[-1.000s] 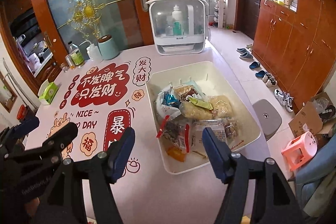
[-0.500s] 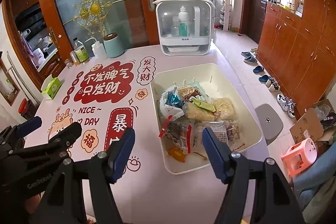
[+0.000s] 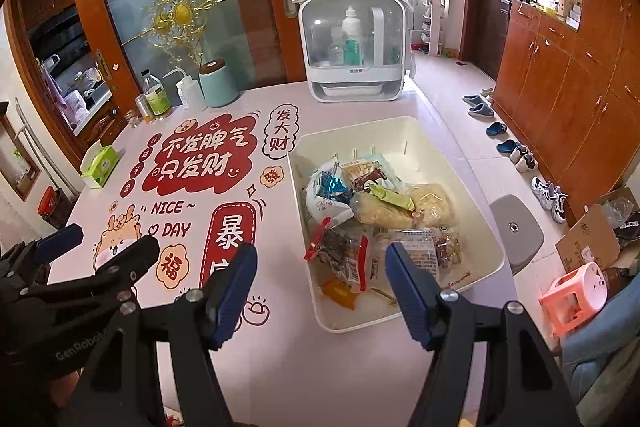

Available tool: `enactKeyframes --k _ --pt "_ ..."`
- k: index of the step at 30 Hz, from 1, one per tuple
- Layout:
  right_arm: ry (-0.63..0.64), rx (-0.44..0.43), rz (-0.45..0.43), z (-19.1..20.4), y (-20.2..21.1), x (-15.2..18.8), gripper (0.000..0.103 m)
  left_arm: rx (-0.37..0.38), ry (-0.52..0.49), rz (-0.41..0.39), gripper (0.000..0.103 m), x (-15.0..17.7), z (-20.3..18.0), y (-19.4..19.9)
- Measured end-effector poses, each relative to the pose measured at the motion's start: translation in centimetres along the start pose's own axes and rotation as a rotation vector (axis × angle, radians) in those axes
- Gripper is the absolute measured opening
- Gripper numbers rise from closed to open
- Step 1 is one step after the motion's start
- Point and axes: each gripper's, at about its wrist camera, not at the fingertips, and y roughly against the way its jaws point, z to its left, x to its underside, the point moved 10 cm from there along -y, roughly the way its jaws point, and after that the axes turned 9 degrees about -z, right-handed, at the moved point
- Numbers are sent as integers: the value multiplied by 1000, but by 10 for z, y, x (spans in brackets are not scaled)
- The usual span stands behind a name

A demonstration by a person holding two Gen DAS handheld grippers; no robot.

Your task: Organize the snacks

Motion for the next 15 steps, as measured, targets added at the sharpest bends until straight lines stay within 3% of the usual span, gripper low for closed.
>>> enactKeyframes --k 15 --pt "0 -3 6 0 -4 2 67 1 -1 3 97 0 0 -1"
